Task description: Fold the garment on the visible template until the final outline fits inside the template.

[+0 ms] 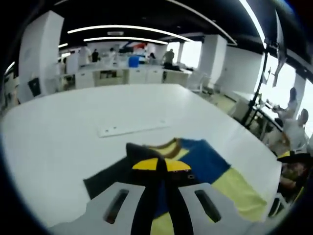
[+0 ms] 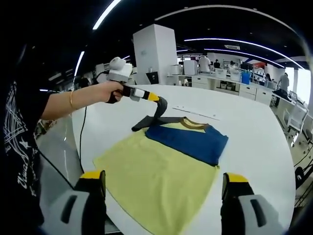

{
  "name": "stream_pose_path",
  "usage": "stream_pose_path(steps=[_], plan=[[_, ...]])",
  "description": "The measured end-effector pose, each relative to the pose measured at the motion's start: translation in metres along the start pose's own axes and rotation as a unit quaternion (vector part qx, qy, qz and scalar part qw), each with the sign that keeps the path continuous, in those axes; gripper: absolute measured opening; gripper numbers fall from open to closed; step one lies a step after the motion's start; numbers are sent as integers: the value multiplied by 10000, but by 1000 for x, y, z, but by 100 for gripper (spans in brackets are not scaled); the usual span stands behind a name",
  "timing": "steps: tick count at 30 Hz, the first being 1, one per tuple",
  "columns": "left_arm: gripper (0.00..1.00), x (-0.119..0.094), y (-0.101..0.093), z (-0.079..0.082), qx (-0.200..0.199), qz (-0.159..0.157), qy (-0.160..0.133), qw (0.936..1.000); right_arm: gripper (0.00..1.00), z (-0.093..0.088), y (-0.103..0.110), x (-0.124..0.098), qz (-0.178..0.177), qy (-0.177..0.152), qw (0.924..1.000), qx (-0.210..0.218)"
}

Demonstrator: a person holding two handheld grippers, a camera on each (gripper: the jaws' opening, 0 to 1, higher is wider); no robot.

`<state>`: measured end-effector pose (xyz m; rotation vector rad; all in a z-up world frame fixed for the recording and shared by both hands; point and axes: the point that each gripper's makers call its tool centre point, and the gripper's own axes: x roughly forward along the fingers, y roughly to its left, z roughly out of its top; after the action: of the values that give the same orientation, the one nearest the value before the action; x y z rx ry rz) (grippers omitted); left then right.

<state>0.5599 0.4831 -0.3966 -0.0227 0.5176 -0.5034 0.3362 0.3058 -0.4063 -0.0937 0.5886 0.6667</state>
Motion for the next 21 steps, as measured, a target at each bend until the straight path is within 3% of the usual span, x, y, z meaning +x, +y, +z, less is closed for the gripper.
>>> stream_pose_path(steps=[21], plan=[[0, 38, -62, 16, -152, -431, -167, 9988, 100, -11, -1, 1, -38, 210, 9998, -13]])
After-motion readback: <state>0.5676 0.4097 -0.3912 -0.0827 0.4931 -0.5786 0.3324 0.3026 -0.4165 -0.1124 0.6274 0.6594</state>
